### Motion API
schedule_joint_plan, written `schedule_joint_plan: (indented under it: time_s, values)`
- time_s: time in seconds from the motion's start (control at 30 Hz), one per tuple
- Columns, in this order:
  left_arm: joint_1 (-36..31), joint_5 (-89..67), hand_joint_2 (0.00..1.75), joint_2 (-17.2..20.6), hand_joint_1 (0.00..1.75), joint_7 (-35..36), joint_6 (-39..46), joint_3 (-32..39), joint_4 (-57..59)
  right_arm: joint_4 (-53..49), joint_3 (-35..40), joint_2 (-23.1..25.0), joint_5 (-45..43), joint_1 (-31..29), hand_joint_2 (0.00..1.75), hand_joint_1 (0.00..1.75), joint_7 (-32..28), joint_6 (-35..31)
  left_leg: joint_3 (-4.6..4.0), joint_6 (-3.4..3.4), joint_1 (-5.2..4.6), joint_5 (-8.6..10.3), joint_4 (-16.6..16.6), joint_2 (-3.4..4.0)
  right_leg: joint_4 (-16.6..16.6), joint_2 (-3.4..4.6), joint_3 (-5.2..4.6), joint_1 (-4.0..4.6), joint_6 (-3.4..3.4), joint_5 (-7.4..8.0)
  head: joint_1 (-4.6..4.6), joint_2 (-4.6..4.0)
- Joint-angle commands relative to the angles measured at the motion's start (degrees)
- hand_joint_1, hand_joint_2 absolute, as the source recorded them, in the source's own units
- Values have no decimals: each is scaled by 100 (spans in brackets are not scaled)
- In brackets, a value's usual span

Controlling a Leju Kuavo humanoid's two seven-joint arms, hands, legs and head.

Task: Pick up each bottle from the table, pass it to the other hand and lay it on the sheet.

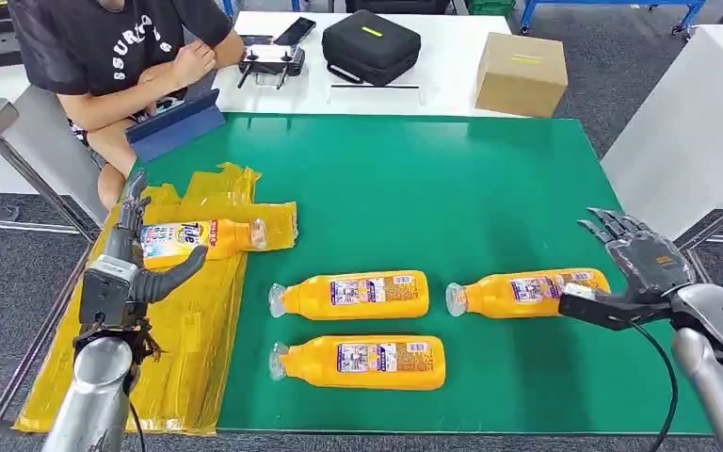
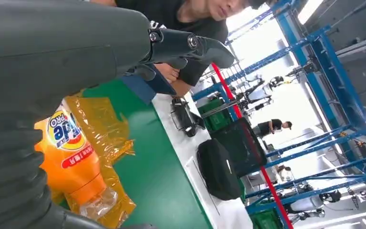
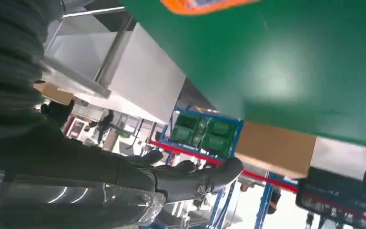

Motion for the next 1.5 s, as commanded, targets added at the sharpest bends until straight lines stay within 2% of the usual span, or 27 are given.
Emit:
schedule_joint_plan:
  time_s: [0.03, 0.23, 0.8, 0.93, 1.2, 1.23, 1.5]
  values:
    - [-312, 55, 175, 78, 0, 40, 29, -115, 477, 1111, 743, 450, 50, -470, 175, 0, 24, -20, 25, -28, 12, -5, -5, 15, -14, 13, 25, 11, -18, 3, -2, 0]
    - [-366, 84, 175, 98, 0, 63, 38, -91, 580, 1543, 888, 645, 43, -609, 175, 0, 3, -34, 32, -32, 11, -9, -5, 24, -12, 22, 29, 10, -20, 1, 0, 0]
    - [-417, 104, 175, 80, 0, 69, 52, -51, 748, 1969, 993, 775, 174, -624, 175, 0, 156, -235, 11, -18, 6, -3, -2, 8, -5, 8, 11, 5, -11, 1, 2, 0]
    - [-446, 105, 175, 40, 0, 70, 52, 15, 848, 2658, 998, 781, 237, -965, 175, 0, 171, -375, 19, -27, 7, -7, 0, 14, -4, 12, 18, 6, -17, -1, 0, 0]
    - [-506, 110, 175, 63, 0, 34, 78, 47, 1026, 3521, 907, 765, 473, -1189, 175, 0, 247, -682, 12, -16, 4, -2, -2, 2, -5, 4, 13, 3, -10, 0, 0, 0]
    - [-510, 110, 175, 58, 0, 34, 75, 42, 1028, 3699, 902, 776, 531, -1264, 175, 0, 268, -746, 26, -30, 6, -7, -3, 7, -6, 8, 25, 5, -19, -4, -2, 0]
    - [-412, 136, 175, 43, 0, -16, 74, 30, 1079, 4057, 791, 869, 644, -959, 175, 0, 340, -1125, 29, -26, 9, -4, -6, -5, -14, -6, 32, 8, -16, -3, 0, 0]
